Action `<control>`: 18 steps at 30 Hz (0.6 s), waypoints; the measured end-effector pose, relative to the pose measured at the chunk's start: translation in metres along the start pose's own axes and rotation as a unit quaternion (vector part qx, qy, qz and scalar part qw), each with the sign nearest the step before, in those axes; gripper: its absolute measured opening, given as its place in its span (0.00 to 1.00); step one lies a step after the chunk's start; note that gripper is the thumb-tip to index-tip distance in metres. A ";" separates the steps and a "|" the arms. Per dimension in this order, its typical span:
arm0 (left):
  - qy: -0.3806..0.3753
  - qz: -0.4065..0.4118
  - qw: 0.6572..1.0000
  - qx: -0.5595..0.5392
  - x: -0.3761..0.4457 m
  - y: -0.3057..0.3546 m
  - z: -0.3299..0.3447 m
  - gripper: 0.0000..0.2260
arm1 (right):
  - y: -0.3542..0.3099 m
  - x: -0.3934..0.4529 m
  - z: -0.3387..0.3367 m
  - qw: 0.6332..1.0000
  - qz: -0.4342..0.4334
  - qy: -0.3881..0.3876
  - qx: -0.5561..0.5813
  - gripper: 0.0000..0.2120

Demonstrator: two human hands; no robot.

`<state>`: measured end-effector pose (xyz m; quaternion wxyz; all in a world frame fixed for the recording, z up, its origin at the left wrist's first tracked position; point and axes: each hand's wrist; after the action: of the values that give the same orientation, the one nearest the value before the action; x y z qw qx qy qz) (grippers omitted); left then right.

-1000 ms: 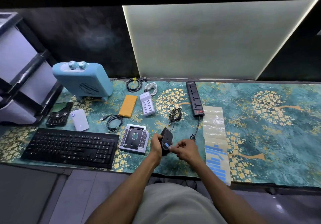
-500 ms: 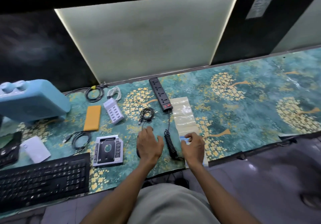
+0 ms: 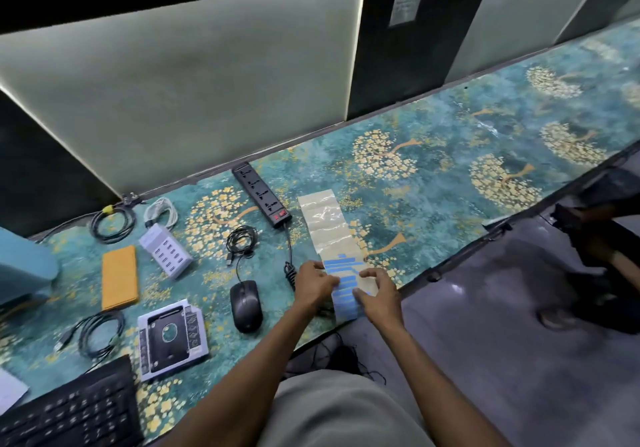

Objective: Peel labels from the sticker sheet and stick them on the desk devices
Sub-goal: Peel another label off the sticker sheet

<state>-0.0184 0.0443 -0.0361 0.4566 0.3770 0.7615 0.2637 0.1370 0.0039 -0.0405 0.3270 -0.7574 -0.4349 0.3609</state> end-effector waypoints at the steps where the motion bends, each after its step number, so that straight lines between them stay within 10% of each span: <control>1: -0.011 0.010 1.000 -0.014 0.001 -0.001 0.001 0.14 | 0.000 0.000 0.000 1.000 -0.010 0.005 0.007 0.11; 10: -0.069 -0.107 0.975 -0.181 0.001 0.005 0.004 0.12 | -0.006 0.002 0.002 0.997 -0.053 0.052 0.029 0.12; 18: -0.025 -0.053 0.984 -0.166 -0.003 0.005 0.005 0.08 | -0.009 0.002 0.003 0.987 -0.158 0.029 -0.030 0.11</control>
<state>-0.0111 0.0455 -0.0334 0.5452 0.2616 0.7143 0.3523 0.1314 0.0098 -0.0353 0.3699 -0.6984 -0.5503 0.2694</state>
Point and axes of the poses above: each hand's wrist, its own x-axis towards the middle knuckle, its own z-axis out of the palm, y = z × x, and after that the axes turned 10 degrees about y, right-handed
